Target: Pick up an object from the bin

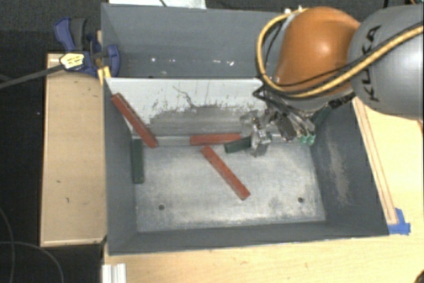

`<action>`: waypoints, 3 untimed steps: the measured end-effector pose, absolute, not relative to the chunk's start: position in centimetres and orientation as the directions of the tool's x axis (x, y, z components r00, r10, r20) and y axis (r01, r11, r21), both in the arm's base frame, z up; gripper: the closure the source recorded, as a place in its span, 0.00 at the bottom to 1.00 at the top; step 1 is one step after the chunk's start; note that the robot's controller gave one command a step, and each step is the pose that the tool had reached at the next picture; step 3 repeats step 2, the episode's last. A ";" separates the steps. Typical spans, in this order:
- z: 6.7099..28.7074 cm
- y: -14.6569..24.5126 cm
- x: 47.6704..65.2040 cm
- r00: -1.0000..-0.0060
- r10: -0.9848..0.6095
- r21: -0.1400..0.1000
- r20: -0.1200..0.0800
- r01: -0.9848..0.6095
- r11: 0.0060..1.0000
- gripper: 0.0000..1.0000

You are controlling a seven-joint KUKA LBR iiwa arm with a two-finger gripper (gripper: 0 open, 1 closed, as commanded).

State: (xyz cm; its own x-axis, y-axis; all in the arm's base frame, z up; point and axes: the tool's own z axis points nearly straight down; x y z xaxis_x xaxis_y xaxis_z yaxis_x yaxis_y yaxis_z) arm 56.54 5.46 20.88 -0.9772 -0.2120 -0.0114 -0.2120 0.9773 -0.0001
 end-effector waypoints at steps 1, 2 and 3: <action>14.8 6.3 56.8 -0.925 -0.381 0.001 0.001 -0.381 0.925 1.00; 24.6 6.1 57.0 -0.922 -0.387 -0.003 -0.011 -0.387 0.922 1.00; 24.6 6.1 57.0 -0.922 -0.387 -0.003 -0.011 -0.387 0.922 1.00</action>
Offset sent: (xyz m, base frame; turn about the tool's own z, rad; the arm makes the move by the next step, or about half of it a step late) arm 0.0027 0.0078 -0.0592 -0.1776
